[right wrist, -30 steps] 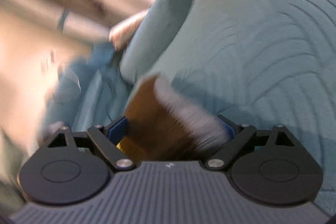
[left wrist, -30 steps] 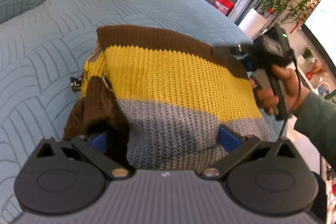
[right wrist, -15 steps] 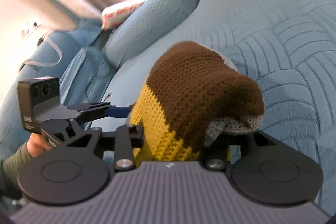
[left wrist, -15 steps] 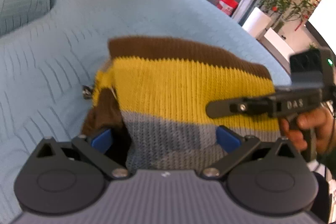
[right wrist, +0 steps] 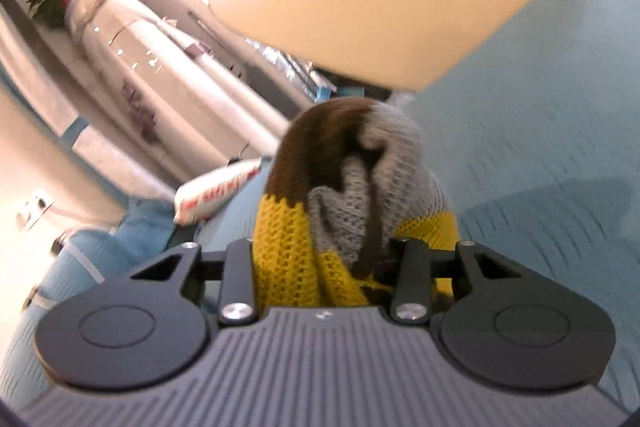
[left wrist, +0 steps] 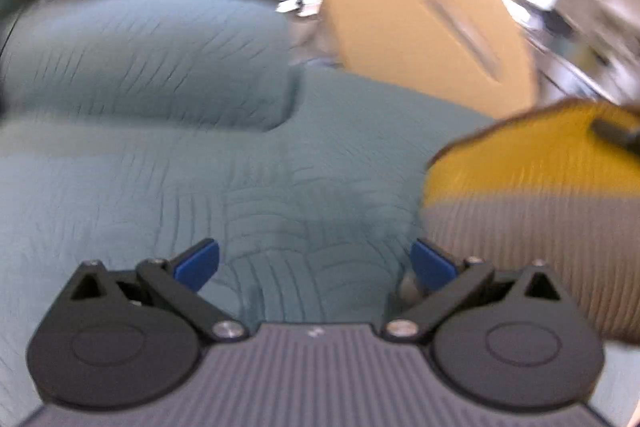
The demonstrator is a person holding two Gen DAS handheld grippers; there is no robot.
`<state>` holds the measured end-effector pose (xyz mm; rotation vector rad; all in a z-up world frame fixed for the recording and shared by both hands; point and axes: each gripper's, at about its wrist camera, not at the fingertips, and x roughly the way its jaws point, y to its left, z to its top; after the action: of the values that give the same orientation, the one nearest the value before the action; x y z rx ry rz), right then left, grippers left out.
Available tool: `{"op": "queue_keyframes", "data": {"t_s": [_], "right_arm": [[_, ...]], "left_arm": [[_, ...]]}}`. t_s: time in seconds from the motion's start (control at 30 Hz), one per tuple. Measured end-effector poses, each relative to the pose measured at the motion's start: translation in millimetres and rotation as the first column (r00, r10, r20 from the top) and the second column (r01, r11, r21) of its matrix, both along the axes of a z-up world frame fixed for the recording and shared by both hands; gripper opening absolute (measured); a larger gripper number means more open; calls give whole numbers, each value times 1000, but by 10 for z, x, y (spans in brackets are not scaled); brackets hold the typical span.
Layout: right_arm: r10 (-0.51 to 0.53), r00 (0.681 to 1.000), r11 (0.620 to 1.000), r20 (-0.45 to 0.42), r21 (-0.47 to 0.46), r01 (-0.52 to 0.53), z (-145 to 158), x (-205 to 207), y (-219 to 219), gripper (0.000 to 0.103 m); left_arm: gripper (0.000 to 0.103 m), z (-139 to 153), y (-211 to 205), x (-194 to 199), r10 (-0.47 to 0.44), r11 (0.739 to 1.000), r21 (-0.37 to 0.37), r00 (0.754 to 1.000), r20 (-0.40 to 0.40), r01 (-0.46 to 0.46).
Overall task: Fold clothes
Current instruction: 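Carry the folded sweater bundle with the right gripper onto the bed by the headboard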
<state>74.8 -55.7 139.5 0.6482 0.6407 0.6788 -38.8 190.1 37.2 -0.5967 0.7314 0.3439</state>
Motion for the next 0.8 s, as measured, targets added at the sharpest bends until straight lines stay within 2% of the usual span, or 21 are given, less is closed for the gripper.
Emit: {"op": "queue_keyframes", "data": {"t_s": [0.03, 0.1, 0.13, 0.17, 0.23, 0.3, 0.33, 0.37, 0.4, 0.47, 0.53, 0.6, 0.63, 0.67, 0.73, 0.77, 0.8], "right_arm": [[-3, 1000, 1000, 1, 5, 3, 26, 107, 67, 37], [-26, 1000, 998, -3, 50, 26, 115, 752, 486, 36], [-40, 999, 997, -9, 71, 41, 123, 879, 540, 36], [-80, 996, 984, -45, 158, 86, 113, 1226, 712, 36], [-138, 981, 926, -138, 333, 177, -3, 1619, 941, 36], [-164, 959, 841, -232, 475, 259, -233, 1892, 1091, 36], [-174, 952, 815, -253, 506, 284, -334, 1973, 1162, 36], [-200, 932, 766, -302, 545, 341, -577, 2105, 1291, 36], [-219, 916, 744, -336, 550, 380, -776, 2196, 1396, 37], [-258, 887, 754, -382, 494, 433, -1253, 2359, 1538, 41], [-274, 849, 821, -453, 350, 451, -1727, 2494, 1631, 45], [-222, 853, 900, -471, 236, 365, -2258, 2593, 1721, 45], [-203, 876, 897, -437, 275, 345, -2281, 2576, 1704, 46], [-178, 885, 897, -430, 298, 326, -2284, 2573, 1698, 52], [-141, 887, 905, -440, 306, 296, -2211, 2582, 1673, 72], [-115, 900, 907, -420, 326, 268, -2092, 2560, 1615, 83], [-108, 914, 911, -392, 330, 248, -1956, 2515, 1547, 84]], "left_arm": [[103, -72, 13, 23, 26, 1000, -10, 1000, 1, -26], [103, -220, 23, 47, 54, 999, -7, 999, -2, -54], [103, -320, 16, 72, 54, 999, 2, 998, -18, -54], [103, -414, 8, 97, 55, 998, 10, 998, -32, -55], [103, -536, -16, 148, 58, 998, 28, 997, -51, -56], [103, -542, -43, 174, 50, 996, 71, 998, -46, -47], [103, -549, -43, 198, 46, 996, 72, 998, -44, -42], [103, -537, 9, 169, 49, 997, 66, 998, -39, -46], [103, -525, 62, 140, 52, 997, 59, 998, -34, -50], [103, -512, 119, 101, 63, 997, 53, 998, -25, -62], [103, -513, 133, 88, 74, 995, 71, 997, -19, -72], [103, -537, 61, 135, 52, 990, 134, 998, -45, -45], [103, -551, 10, 176, 38, 985, 170, 997, -60, -28], [103, -570, -4, 243, 33, 980, 198, 997, -67, -19], [103, -596, -79, 271, 27, 969, 246, 997, -79, -7], [103, -597, -94, 271, 24, 967, 256, 997, -79, -3], [103, -599, -108, 272, 21, 964, 267, 997, -79, 1]]}}
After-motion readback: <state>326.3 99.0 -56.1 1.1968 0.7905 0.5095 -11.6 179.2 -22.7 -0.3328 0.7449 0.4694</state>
